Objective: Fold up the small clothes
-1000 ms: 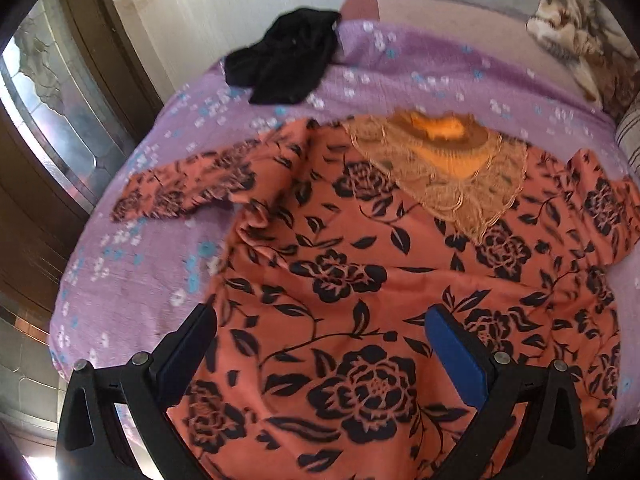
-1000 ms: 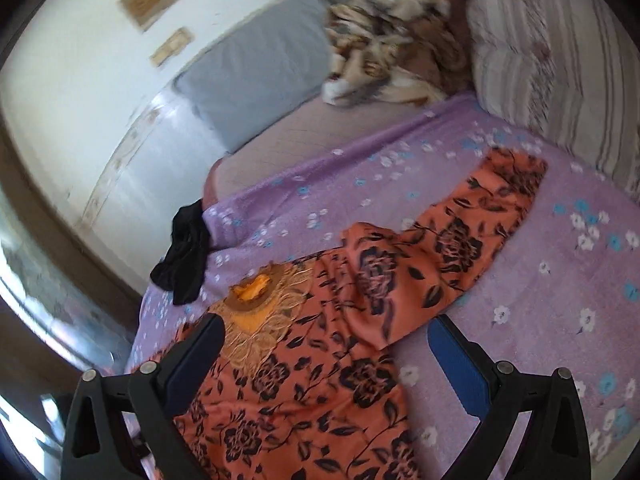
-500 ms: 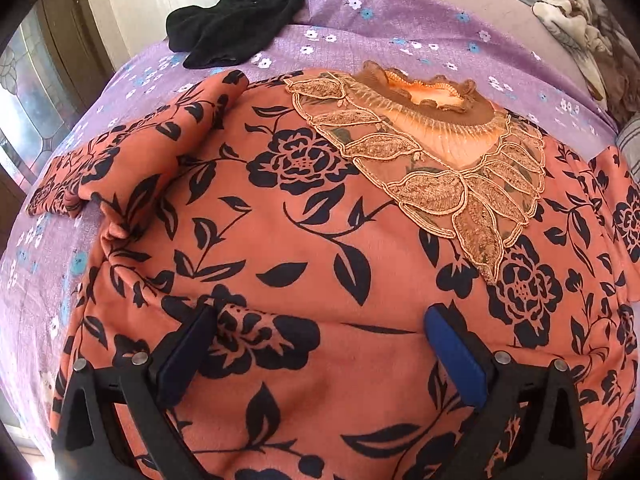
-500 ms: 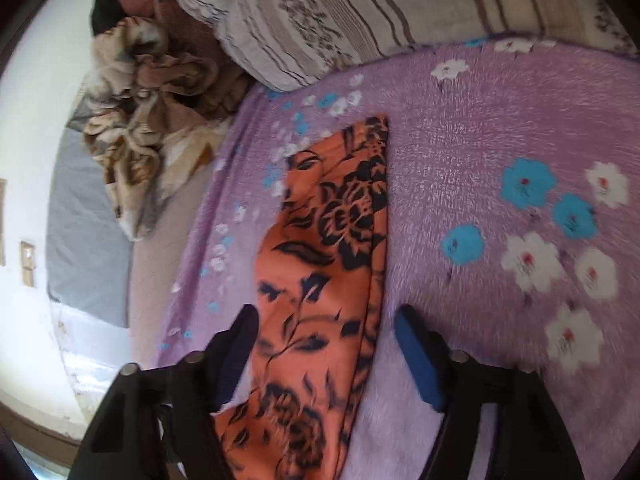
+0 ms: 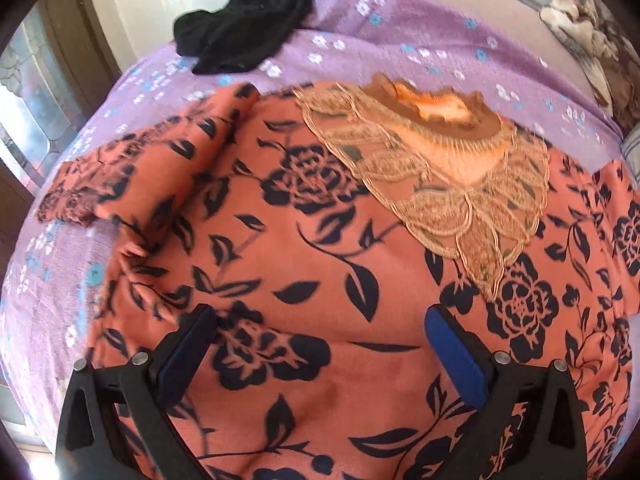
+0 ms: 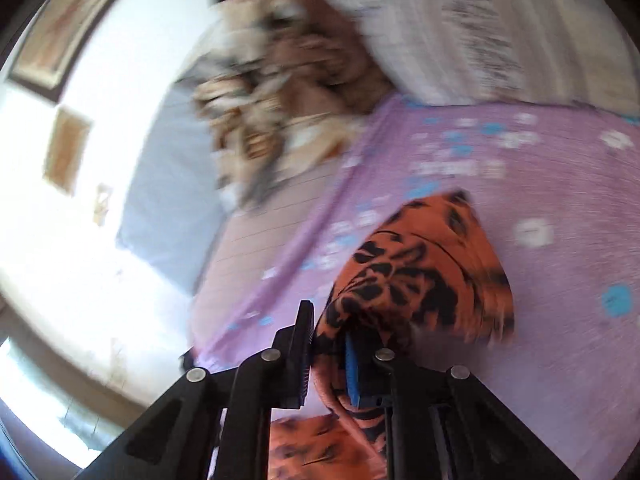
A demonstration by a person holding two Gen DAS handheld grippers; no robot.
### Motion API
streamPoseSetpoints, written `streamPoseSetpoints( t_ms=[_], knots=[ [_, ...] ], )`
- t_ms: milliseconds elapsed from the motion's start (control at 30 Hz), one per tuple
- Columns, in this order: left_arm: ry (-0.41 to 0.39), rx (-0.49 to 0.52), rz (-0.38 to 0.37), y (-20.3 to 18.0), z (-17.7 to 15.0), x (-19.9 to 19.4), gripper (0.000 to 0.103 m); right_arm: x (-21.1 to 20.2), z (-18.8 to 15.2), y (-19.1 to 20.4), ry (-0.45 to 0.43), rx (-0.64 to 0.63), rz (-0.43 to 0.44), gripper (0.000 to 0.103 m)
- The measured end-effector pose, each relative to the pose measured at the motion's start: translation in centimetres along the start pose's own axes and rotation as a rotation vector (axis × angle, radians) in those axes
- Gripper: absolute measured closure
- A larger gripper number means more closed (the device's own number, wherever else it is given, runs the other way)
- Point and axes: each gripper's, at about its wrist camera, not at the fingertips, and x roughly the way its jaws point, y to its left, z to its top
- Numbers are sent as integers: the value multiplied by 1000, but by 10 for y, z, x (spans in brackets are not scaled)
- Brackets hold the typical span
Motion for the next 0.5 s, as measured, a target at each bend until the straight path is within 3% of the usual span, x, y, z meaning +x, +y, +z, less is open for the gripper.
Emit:
streamPoseSetpoints(
  t_ms=[200, 300, 367, 400, 500],
  knots=[
    [-110, -64, 70, 29, 12, -27, 0, 31, -93, 121, 264, -217, 192, 88],
    [-139, -125, 109, 57, 17, -34, 0, 64, -165, 160, 464, -318, 187, 80],
    [-146, -181, 139, 78, 19, -37, 0, 87, -214, 169, 593, -343, 172, 52],
    [-145, -208, 147, 87, 19, -37, 0, 98, -238, 168, 655, -343, 153, 20],
    [-140, -290, 150, 112, 18, -38, 0, 114, -295, 163, 823, -342, 120, 18]
  ],
)
